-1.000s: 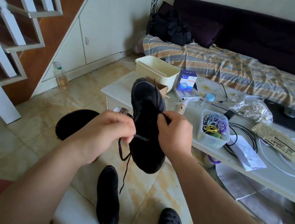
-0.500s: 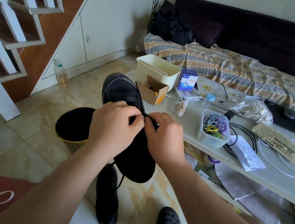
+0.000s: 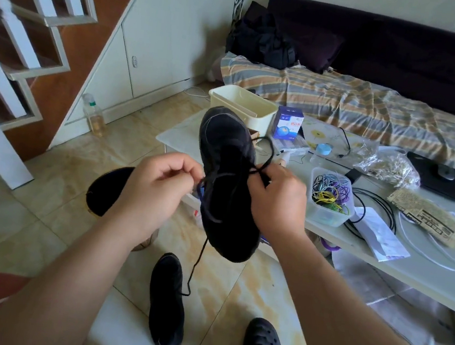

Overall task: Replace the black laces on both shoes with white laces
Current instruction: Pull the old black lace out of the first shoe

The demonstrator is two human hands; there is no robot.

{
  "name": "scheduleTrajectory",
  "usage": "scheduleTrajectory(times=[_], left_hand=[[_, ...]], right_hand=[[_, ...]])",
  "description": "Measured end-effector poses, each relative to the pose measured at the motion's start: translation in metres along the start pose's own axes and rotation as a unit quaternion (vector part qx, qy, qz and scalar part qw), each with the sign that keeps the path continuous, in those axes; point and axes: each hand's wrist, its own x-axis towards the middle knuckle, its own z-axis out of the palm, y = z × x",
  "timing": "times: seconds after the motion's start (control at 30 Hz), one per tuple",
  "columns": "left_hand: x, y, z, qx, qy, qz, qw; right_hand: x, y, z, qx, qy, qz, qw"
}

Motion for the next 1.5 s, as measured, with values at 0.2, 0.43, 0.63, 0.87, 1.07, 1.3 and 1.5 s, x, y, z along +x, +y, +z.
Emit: scheduleTrajectory(times=[0.2,0.43,0.63,0.87,1.07,1.3,1.5], left_hand=[[-0.004,0.010,0.022,0.137,0.024,0.029,0.990],[-0.002,0.001,0.029,0.306,0.052,0.048,0.949],[0.001,-0.003,0.032,0.074,0.087,-0.040,0.993],[0.001,-0.005,0.022,0.182,0.040,0.010,0.982],[-0.003,-0.004,0.023,0.286,0.037,0.111,0.951],[0.005,-0.011,0.021,0.368,0.058,0.193,0.908],[0.002,-0.013,0.022,0.483,0.005,0.114,0.868]], right_hand=[[-0.019,-0.013,0.011,0.034,-0.017,-0.060,0.997],[-0.027,-0.020,0.014,0.039,-0.005,-0.104,0.994],[-0.029,-0.024,0.017,0.050,-0.009,-0.126,0.991],[-0.026,-0.021,0.013,0.049,-0.020,-0.126,0.991],[-0.019,-0.017,0.008,0.044,0.003,-0.102,0.994],[-0.026,-0.026,0.009,0.078,-0.041,-0.114,0.990],[-0.028,-0.023,0.018,0.002,-0.113,-0.153,0.982]])
